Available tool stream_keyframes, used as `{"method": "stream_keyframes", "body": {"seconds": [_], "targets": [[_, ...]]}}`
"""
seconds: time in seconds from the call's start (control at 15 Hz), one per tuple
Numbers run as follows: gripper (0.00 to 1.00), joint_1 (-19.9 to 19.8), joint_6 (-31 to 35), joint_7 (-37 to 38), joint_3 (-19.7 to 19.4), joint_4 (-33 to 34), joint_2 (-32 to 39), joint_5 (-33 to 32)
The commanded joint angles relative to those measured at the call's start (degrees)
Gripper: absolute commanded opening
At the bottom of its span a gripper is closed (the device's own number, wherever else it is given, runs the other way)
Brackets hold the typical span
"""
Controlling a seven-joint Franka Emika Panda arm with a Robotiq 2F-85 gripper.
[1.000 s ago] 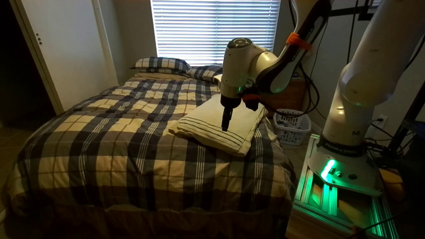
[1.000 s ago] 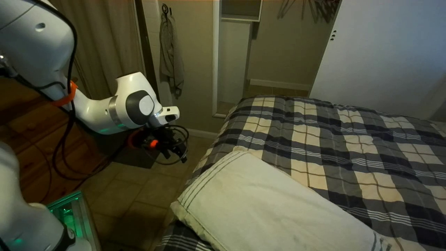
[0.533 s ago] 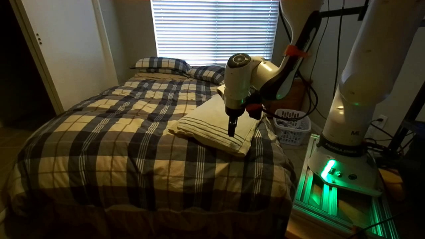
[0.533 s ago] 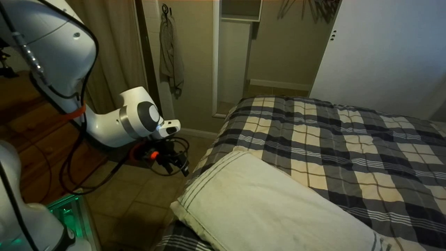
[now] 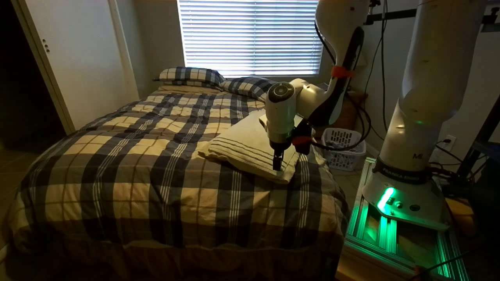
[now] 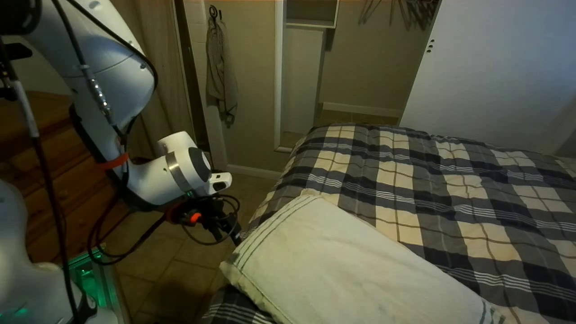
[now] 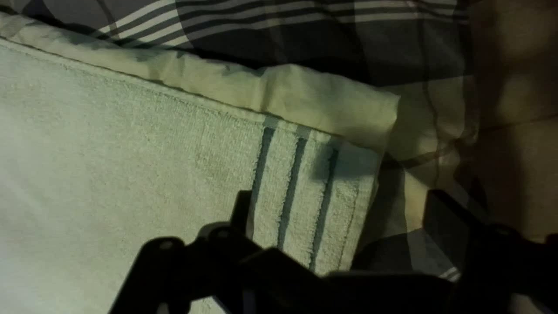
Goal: Fold the towel
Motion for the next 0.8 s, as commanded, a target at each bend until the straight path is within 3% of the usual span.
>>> {"method": "stream_keyframes", "body": {"seconds": [0.0,0.53,0.6,0.67,0.73], "targets": [[1.0,0.2,-1.18,6.26,-1.42,3.62,6.53,-6.41],[1.0,0.73,-1.55,11.25,-3.03,8.66,15.56,-11.95],[0.97,0.77,-1.64,11.19,-3.03,8.99,16.17,-11.89],[0.74,0.89,-1.98,11.31,-3.09,9.22,16.37,-12.05],[0.72,0.95,-2.29,11.23,-3.1,9.4,16.53,-11.95]]}}
